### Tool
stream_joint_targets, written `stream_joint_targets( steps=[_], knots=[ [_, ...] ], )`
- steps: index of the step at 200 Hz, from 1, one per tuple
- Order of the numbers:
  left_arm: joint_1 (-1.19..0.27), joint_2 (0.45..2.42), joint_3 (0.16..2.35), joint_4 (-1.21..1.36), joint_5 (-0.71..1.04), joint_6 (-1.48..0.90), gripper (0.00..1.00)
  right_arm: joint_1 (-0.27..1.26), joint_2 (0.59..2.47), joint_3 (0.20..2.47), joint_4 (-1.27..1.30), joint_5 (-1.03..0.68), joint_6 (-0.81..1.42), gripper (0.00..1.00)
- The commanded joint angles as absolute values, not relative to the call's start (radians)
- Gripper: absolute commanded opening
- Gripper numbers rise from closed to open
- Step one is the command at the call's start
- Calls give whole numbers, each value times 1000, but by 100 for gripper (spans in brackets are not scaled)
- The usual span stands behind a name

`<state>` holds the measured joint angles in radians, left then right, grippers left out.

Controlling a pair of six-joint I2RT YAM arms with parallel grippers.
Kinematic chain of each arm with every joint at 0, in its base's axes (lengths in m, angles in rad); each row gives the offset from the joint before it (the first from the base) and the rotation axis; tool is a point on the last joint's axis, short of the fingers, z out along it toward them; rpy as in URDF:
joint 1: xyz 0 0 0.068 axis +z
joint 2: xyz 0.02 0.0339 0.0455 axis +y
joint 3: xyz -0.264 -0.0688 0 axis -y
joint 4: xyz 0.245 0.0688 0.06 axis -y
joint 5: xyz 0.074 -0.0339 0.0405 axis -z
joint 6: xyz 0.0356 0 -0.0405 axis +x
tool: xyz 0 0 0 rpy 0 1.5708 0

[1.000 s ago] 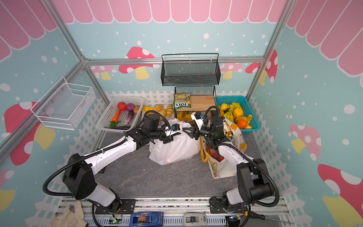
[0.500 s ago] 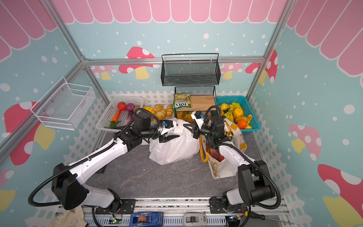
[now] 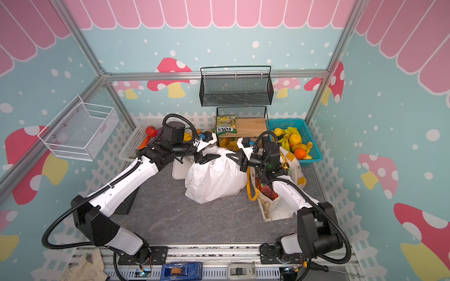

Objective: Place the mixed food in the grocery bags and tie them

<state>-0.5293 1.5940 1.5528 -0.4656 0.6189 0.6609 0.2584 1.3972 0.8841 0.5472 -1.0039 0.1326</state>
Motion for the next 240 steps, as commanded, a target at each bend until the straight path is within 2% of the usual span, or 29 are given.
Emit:
stream_joint_targets(
  steps=[1, 41, 61, 93, 129, 140, 153, 177, 196, 240],
  knots=[
    [-527, 1635, 1608, -591, 661, 704, 75, 265, 1373, 915, 581, -1028, 132, 3],
    [-536, 1705, 1666, -649, 637, 747, 74, 265, 1370, 917, 581, -1031, 140, 3],
    [-544, 1735, 1695, -671, 599, 773, 69, 267, 1374, 923, 581, -1041, 148, 3],
    [-549, 1758, 1717, -679, 563, 814, 48, 266, 1371, 919, 580, -1048, 145, 3],
    [-553, 1729, 1697, -667, 527, 869, 16, 266, 1351, 911, 524, -1017, 79, 4],
    [-554, 1710, 1674, -634, 521, 870, 11, 266, 1346, 912, 500, -1007, 49, 6],
    [-557, 1686, 1643, -588, 518, 870, 8, 265, 1344, 909, 474, -994, 15, 11],
    [-566, 1647, 1590, -534, 523, 870, 3, 271, 1338, 886, 471, -953, -43, 32],
    [-573, 1624, 1562, -518, 524, 863, 2, 288, 1343, 877, 469, -903, -102, 45],
    [-588, 1613, 1534, -511, 507, 862, 1, 335, 1386, 924, 450, -884, -156, 58]
  ],
)
